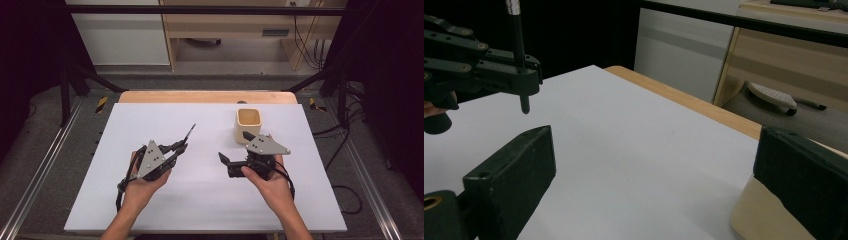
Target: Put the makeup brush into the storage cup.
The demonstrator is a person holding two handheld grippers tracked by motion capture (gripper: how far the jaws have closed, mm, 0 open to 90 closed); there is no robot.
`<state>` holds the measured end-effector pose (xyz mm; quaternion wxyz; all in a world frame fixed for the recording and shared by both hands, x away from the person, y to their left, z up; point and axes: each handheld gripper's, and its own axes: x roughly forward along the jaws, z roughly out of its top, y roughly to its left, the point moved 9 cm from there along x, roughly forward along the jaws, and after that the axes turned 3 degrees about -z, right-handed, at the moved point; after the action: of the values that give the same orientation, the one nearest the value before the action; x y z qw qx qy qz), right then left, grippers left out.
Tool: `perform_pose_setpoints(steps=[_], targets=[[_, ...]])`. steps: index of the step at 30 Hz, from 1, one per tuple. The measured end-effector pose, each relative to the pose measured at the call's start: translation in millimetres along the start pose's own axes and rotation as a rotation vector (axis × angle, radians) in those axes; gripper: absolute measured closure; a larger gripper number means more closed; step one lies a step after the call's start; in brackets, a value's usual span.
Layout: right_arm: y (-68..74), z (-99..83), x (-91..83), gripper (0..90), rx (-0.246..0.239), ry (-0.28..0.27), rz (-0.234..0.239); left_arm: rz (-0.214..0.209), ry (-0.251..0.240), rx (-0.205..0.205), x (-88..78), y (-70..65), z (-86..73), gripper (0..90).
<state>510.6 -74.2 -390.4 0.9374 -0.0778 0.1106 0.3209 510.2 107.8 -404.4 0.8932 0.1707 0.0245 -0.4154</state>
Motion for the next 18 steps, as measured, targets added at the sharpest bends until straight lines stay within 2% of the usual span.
perform_pose_setpoints(steps=[2,6,12,18], targets=[[-0.7,1.2,0.8,3.6,0.009,-0.006,-0.005,0.0,-0.001,-0.008,0.7,0.1,0.7,83.6],[-0.1,3.0,1.9,4.1,0.017,-0.011,-0.009,-0.024,-0.025,-0.068,3.7,-2.6,1.7,83.7],[4.0,6.7,3.3,3.7,0.035,-0.029,-0.001,-0.035,-0.044,-0.135,8.6,-5.1,4.2,83.6],[8.8,9.1,6.9,3.1,0.04,-0.037,-0.008,-0.035,-0.046,-0.174,13.7,-6.7,6.4,83.6]])
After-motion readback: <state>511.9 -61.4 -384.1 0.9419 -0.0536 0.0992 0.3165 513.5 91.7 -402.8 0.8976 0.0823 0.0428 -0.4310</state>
